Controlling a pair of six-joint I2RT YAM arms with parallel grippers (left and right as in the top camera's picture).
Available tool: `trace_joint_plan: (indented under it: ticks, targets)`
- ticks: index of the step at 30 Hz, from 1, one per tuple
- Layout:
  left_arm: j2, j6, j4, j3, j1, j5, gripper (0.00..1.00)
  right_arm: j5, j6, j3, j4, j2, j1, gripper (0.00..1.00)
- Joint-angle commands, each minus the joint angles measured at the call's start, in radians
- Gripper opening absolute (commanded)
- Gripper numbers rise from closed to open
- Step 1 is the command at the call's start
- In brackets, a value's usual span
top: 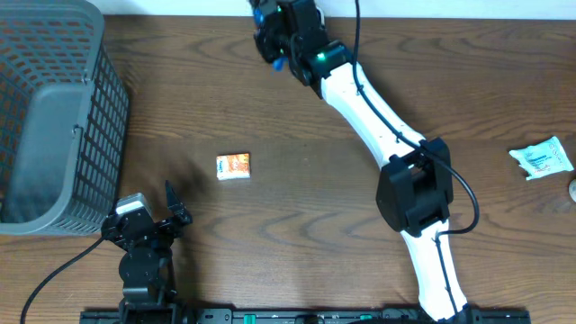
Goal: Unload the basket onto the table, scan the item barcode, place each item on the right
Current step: 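Hold the Oreo pack up at the white scanner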
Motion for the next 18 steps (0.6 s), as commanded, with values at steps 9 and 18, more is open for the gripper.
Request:
trace_joint_plan:
  ticks: [9, 18]
  targets:
    - [-0.001, 0.006, -0.010, -0.029, -0.004, -0.008, 0.98, 0.265, -0.101, 0.023, 0.237, 0.165, -0.059, 0.01]
    - [-0.001, 0.006, -0.010, -0.029, -0.004, -0.008, 0.98, 0.352, -0.137, 0.024, 0.407, 0.251, -0.059, 0.01]
